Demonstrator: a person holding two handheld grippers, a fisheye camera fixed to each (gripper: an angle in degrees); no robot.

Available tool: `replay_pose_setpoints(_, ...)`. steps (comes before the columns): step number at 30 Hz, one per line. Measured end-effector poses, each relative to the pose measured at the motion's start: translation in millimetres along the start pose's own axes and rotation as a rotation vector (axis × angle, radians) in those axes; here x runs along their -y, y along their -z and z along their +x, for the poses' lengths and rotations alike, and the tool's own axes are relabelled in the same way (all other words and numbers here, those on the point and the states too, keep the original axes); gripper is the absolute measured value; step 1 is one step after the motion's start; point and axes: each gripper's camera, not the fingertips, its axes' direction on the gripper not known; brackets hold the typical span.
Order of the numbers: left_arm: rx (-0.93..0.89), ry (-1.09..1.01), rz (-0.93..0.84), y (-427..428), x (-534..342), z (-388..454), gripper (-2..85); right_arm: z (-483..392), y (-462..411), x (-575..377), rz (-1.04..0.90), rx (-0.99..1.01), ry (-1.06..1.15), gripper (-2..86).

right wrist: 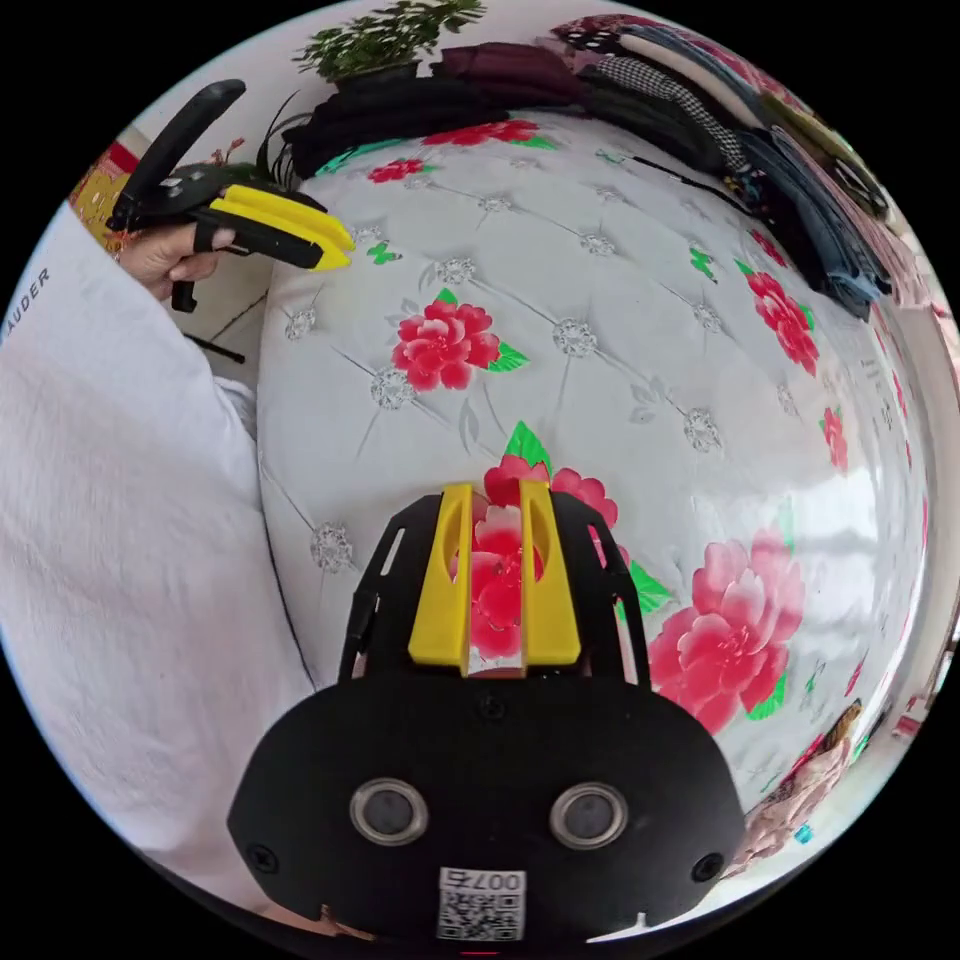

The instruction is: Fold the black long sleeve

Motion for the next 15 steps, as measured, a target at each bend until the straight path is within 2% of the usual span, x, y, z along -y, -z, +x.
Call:
replay_pose_setpoints(4,0.027,-0.017,-0.046,-16.0,27.1,34.5,6.5,-8.5,-13.0,-22.9,0.069,0.105,-0.064,6.5)
replay_pose_setpoints(7,0.05,0.02,-0.091,-27.1,31.4,60.3,6.5,-21.6,-23.3,-47.5,0.057,0.023,-0.114,7.1)
replay_pose_setpoints(11,0.013,0.108,-0.106,-35.0,28.0,90.4,6.4,-16.6,-25.6,-149.4,0.157,-0.097,-0.305,8.4)
replay_pose_setpoints(15,0.001,0.149,-0.137,-49.7,30.2,134.9,6.3,9.4,-42.0,-304.1,0.101,-0.213,-0.593,8.9)
